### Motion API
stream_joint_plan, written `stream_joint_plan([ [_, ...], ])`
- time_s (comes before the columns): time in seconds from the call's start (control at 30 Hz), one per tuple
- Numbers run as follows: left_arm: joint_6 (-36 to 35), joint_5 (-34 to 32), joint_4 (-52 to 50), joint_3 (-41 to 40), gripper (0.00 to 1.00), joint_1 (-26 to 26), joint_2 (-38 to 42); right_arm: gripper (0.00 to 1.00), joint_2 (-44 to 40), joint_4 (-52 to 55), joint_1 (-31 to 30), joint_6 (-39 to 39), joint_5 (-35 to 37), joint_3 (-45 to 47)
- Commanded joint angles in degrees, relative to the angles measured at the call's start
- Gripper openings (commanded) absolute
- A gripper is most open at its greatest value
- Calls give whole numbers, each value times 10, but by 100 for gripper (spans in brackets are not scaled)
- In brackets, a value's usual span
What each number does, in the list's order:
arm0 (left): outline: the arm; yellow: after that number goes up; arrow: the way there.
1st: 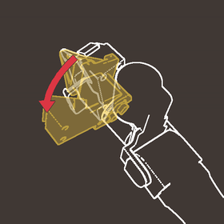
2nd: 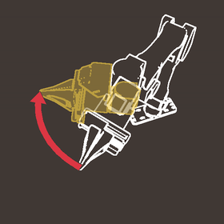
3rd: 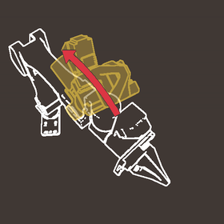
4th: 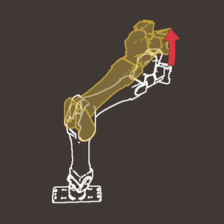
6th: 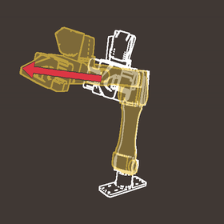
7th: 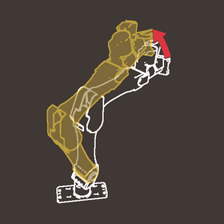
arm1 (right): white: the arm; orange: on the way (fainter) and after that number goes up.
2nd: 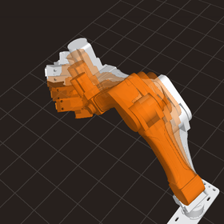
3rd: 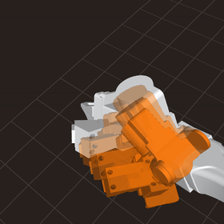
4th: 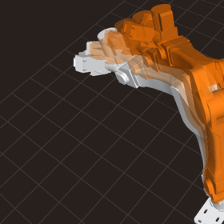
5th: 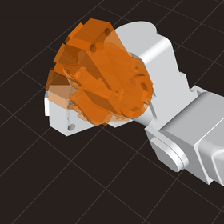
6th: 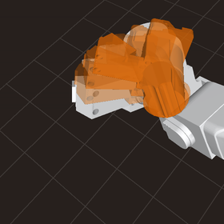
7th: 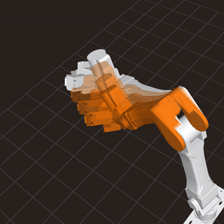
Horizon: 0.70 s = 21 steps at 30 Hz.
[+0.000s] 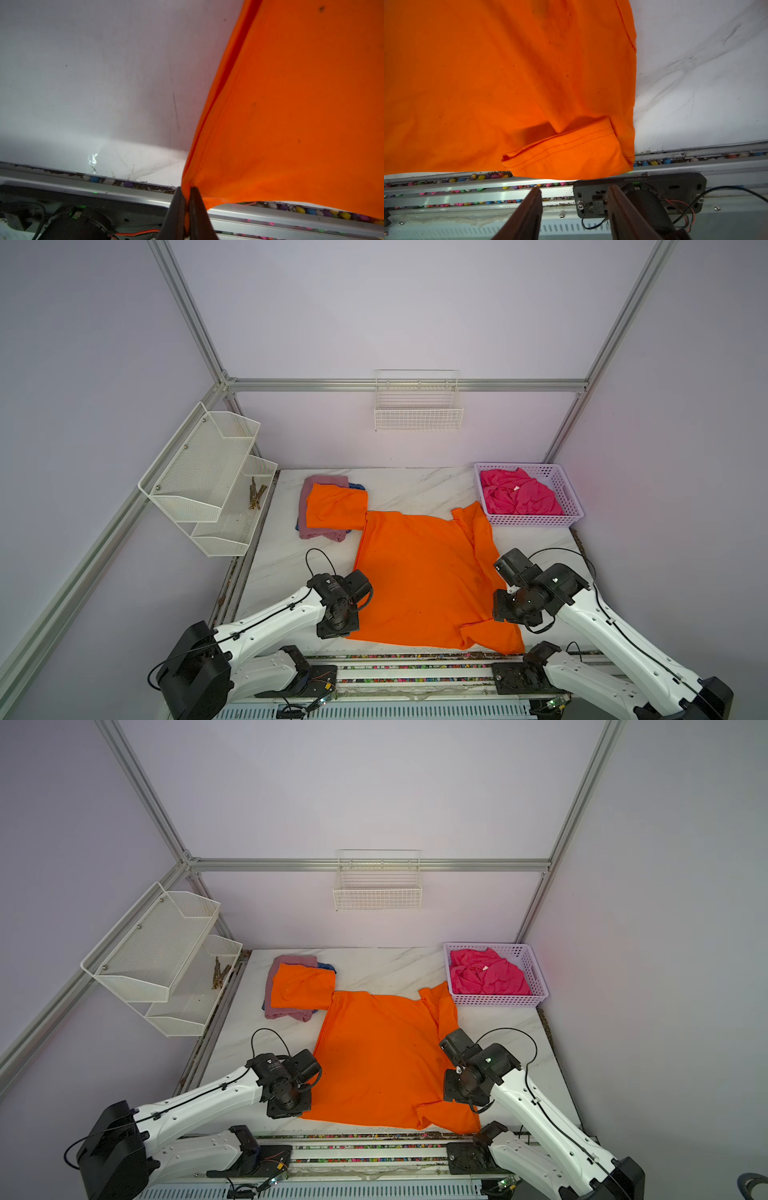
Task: Fold and stack t-shirts
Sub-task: Flatten out the T-shirt at the center of the board.
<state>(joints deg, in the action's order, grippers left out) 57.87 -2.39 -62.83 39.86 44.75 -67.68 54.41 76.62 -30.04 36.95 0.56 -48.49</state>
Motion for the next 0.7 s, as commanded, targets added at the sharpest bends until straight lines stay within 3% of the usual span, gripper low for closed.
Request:
stream_joint_plan([
  [0.0, 1, -8, -13, 28, 11, -2, -13, 56, 21, 29, -5, -17, 12, -21],
  [0.13, -10, -9, 7, 33, 23, -2, -20, 56, 37, 20, -7, -13, 19, -27],
  [0.33, -28, -21, 48, 43, 12, -1, -9, 56, 18, -46, -15, 5, 16, -15],
  [0.47, -14, -52, 54, 32, 21, -2, 38, 57, -41, -60, -17, 55, 29, 21],
  [0.67, -8, -65, 52, 18, 19, -2, 62, 56, -64, -42, -28, 116, 60, 36],
])
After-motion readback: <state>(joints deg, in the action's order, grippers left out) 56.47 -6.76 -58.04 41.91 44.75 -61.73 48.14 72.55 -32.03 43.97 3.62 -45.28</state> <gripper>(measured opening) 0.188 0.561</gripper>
